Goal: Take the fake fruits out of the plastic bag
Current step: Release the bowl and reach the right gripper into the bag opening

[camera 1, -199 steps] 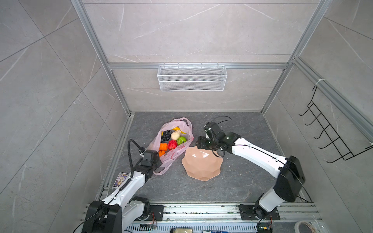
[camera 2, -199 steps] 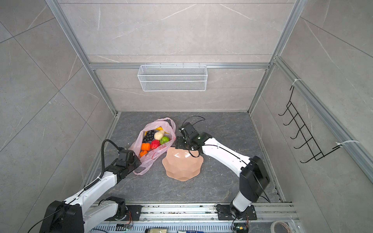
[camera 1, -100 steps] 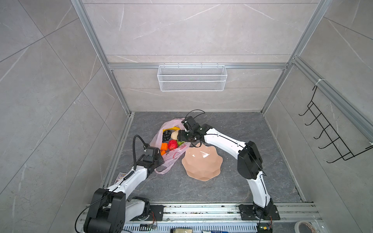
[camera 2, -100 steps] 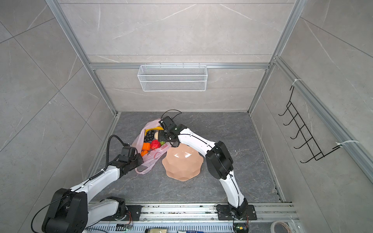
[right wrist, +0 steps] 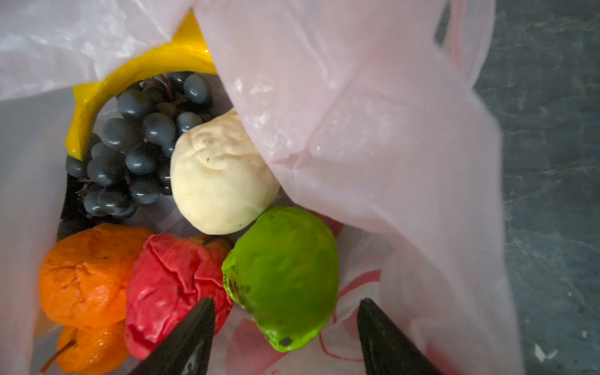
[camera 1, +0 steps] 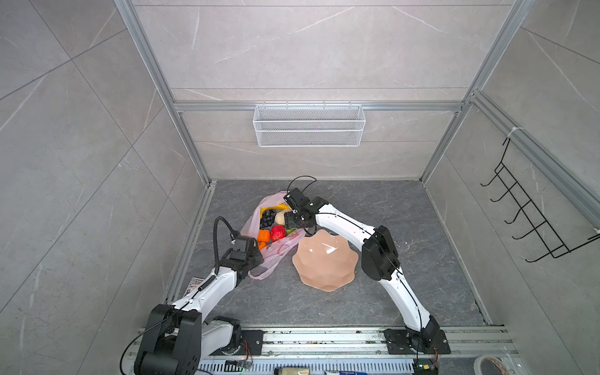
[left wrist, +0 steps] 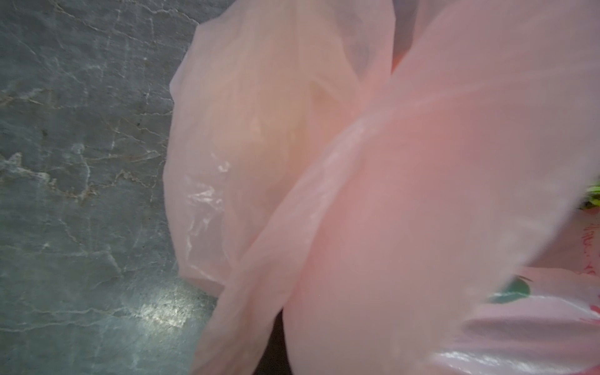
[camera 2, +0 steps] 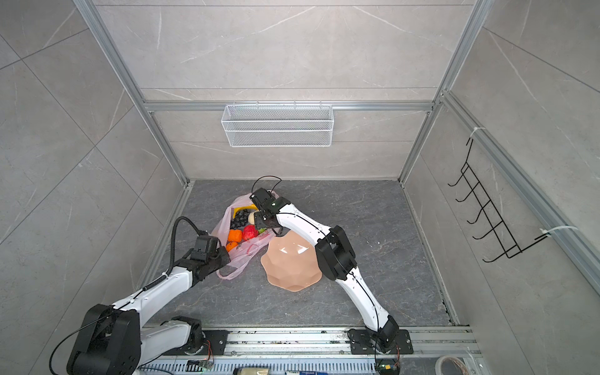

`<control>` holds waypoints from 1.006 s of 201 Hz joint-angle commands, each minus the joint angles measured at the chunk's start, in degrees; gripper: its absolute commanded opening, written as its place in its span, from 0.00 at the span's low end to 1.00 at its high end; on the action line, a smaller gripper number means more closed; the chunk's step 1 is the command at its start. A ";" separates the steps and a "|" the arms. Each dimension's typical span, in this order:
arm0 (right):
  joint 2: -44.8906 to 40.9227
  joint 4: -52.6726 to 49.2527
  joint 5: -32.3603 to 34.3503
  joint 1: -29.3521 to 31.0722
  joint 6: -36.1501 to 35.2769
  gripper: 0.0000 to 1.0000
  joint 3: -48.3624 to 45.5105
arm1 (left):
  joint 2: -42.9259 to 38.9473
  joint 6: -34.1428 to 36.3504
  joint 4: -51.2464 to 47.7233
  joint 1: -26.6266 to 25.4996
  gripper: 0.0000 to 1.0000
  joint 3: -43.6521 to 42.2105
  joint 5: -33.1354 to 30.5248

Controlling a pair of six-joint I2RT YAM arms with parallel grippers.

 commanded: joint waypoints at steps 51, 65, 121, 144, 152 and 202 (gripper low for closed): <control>9.27 -7.84 1.55 -0.14 -5.06 0.73 9.94 | -0.38 1.05 0.01 -0.31 0.00 1.70 -2.01; 10.65 -8.79 2.34 -0.20 -5.46 0.73 11.87 | -0.28 1.09 0.04 -0.35 0.00 1.76 -2.19; 14.76 -11.23 1.61 -0.29 -6.21 0.67 18.03 | 0.10 1.05 0.12 -0.29 0.01 1.80 -2.41; 14.47 -11.37 0.86 -0.26 -6.21 0.62 19.80 | 0.05 1.07 0.13 -0.31 0.01 1.81 -2.45; 14.12 -11.46 0.77 -0.30 -6.21 0.61 19.73 | 0.19 1.07 0.06 -0.34 0.00 1.77 -2.53; 10.98 -10.85 -0.16 0.06 -6.38 0.56 19.62 | 0.88 1.24 0.13 -0.32 0.01 2.12 -2.19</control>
